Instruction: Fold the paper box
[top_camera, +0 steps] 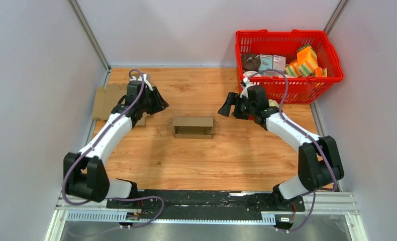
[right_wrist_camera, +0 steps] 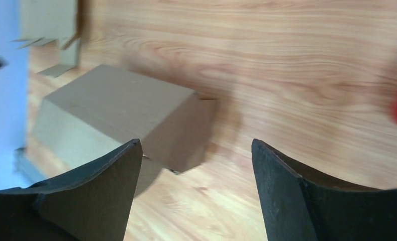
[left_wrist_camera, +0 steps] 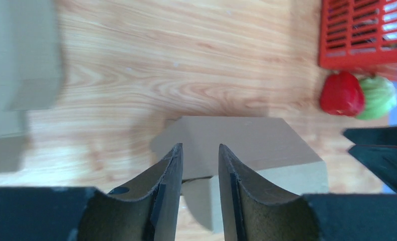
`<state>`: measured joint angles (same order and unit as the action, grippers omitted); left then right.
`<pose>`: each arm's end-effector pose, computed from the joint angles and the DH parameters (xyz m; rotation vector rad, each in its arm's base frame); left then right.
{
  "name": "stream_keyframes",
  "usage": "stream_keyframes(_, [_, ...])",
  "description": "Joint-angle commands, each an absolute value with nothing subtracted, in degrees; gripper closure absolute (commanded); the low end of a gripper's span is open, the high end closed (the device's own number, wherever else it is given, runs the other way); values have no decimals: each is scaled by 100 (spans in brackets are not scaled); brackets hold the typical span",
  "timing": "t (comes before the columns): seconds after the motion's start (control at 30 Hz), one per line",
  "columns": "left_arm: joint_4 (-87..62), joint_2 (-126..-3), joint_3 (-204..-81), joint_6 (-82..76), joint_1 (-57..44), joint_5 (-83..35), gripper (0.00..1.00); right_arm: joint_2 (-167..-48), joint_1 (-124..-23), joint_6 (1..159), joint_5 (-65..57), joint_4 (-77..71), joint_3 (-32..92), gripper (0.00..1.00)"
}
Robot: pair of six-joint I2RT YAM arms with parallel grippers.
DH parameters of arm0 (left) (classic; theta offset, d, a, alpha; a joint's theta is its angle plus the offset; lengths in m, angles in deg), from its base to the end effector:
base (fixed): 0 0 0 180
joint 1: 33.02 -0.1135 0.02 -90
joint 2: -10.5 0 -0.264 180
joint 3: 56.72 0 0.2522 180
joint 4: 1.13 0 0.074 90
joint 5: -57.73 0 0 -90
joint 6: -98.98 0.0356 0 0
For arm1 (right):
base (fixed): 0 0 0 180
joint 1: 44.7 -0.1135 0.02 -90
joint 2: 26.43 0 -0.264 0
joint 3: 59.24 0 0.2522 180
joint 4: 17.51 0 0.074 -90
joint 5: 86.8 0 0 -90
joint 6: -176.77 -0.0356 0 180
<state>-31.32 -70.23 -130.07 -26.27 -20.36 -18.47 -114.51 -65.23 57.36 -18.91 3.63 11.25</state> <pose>0.3042 -0.0770 0.2755 -0.3160 2.2816 -0.7139 0.3090 0.1300 0.2342 -0.0375 2.3448 0.8865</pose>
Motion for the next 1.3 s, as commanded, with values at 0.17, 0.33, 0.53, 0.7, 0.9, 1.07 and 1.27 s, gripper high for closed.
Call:
stream_keyframes(0.17, [-3782, -5674, -11812, -2030, -1923, -3761, 63, -10817, -7437, 7593, 1413, 1313, 612, 25])
stream_keyframes(0.33, [-4090, -5612, -11706, -1564, -1659, -4124, 52, -11098, -7985, 8219, 1323, 690, 384, 28])
stream_keyframes(0.53, [-3986, -5884, -11698, -1511, -1562, -3475, 53, -11072, -8179, 8526, 917, -1024, -38, 26])
stream_keyframes(0.7, [-3362, -5788, -11522, -1248, -1562, -2981, 54, -11221, -8179, 8650, 1252, -1219, 242, 24])
stream_keyframes(0.9, [-2931, -5551, -11328, -1071, -1562, -2691, 50, -11274, -8179, 8125, 750, -947, 716, 22])
stream_keyframes(1.07, [-2834, -5638, -11494, -1229, -1562, -2972, 33, -11826, -8003, 7596, 874, -51, 1664, 22])
stream_keyframes(1.27, [-2826, -6139, -11969, -1142, -1597, -3209, 37, -12548, -7687, 7455, 207, 626, 2474, 25])
